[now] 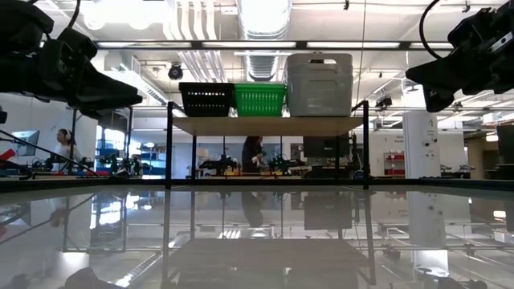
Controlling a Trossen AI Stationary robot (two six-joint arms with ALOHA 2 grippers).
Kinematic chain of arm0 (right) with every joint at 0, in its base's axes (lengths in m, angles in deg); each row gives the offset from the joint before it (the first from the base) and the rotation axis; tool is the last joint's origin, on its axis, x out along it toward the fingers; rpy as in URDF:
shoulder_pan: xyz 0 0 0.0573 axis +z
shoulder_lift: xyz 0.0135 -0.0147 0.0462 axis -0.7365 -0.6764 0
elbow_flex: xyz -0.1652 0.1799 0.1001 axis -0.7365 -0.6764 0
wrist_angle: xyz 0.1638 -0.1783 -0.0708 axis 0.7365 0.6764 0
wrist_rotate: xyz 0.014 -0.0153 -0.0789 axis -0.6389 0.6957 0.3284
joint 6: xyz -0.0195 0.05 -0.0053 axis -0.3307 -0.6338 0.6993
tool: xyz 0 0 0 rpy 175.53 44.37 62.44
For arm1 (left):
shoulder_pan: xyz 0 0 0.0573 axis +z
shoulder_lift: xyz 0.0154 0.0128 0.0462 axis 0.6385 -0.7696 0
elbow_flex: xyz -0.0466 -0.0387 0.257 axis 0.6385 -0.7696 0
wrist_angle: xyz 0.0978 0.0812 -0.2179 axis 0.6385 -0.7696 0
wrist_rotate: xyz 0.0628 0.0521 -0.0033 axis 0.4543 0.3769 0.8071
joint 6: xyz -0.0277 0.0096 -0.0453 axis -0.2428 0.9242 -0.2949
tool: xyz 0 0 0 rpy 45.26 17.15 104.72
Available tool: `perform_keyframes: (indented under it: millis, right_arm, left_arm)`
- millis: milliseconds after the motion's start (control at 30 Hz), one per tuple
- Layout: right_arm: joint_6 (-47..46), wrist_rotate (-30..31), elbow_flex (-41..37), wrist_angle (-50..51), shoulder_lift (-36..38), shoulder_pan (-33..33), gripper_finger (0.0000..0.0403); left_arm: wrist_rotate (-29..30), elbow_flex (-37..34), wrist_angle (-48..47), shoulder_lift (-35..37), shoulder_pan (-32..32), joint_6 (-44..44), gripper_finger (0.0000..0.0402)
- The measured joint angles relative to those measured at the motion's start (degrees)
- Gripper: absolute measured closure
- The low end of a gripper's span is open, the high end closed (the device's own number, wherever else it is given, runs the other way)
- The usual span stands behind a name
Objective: Stack baskets on shelf by color
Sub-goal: Return to Home Position
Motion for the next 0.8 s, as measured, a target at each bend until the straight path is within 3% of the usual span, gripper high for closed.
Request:
perform_keyframes:
  millis: [233, 400, 600, 800]
  right_arm:
    - [0.0, 0.0, 0.1, 0.1, 0.0, 0.0, 0.0394]
    - [0.0, 0.0, 0.1, 0.1, 0.0, 0.0, 0.0394]
    - [0.0, 0.0, 0.1, 0.1, 0.0, 0.0, 0.0394]
    - [0.0, 0.0, 0.1, 0.1, 0.0, 0.0, 0.0394]
  left_arm:
    - [0.0, 0.0, 0.1, -1.4, 0.0, 0.0, 0.0238]
    - [-5.8, 0.0, -1.3, -1.8, -0.1, 1.6, 0.0238]
    - [-6.1, 0.0, -1.4, -2.5, 0.0, 1.9, 0.0238]
    - [-3.4, 0.0, 0.2, -2.2, 0.0, 21.5, 0.0238]
